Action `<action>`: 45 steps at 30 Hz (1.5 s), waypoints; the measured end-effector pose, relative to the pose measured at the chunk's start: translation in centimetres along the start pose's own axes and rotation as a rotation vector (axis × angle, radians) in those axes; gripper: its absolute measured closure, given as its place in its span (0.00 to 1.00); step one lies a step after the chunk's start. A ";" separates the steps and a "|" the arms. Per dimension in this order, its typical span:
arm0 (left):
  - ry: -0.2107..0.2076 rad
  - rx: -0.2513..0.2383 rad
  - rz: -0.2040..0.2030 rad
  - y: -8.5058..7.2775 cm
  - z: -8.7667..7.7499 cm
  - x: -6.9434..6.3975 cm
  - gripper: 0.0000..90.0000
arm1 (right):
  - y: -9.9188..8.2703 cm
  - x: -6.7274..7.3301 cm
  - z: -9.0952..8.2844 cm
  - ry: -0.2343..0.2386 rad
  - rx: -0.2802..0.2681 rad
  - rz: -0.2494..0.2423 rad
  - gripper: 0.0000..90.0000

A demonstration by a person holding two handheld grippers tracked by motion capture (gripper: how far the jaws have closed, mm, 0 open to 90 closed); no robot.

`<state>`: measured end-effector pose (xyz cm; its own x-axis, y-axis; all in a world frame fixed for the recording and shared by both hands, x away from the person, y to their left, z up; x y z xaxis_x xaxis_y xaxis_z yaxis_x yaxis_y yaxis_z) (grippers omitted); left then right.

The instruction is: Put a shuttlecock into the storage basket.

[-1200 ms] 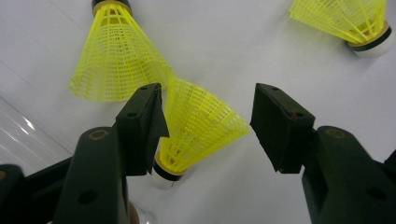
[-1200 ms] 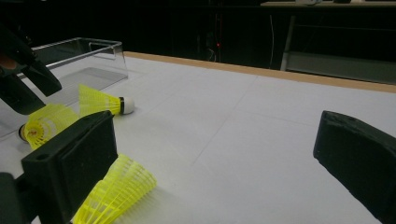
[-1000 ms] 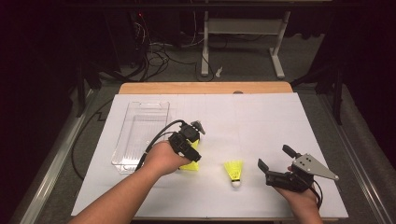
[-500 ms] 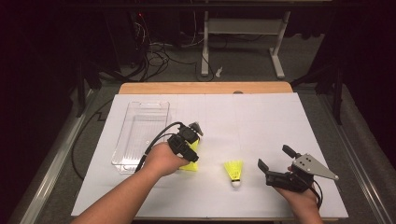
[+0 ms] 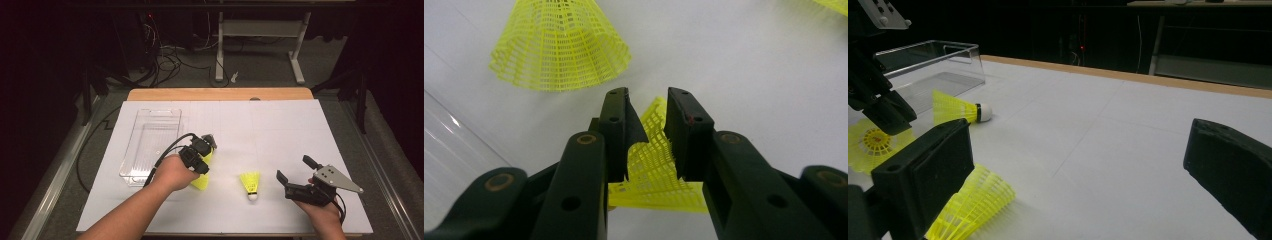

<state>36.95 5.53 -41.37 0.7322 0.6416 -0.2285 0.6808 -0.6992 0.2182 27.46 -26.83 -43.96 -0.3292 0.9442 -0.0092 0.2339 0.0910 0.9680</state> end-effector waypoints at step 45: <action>0.053 0.009 0.084 -0.5 -1.6 -0.9 1.00 | 0.0 0.0 0.0 0.001 -0.001 0.007 0.00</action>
<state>36.01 5.79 -39.80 0.7872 0.5958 -0.1594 0.6166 -0.7542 0.2258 27.50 -26.84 -43.98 -0.3286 0.9445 -0.0019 0.2351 0.0838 0.9684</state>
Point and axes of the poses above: each handheld gripper's, and its own axes: z roughly forward along the jaws, y roughly out of its top, x roughly to its left, the point moved 1 cm from there along z, roughly forward along the jaws, and after that the axes turned 10 degrees about -y, right-handed, at the moved point
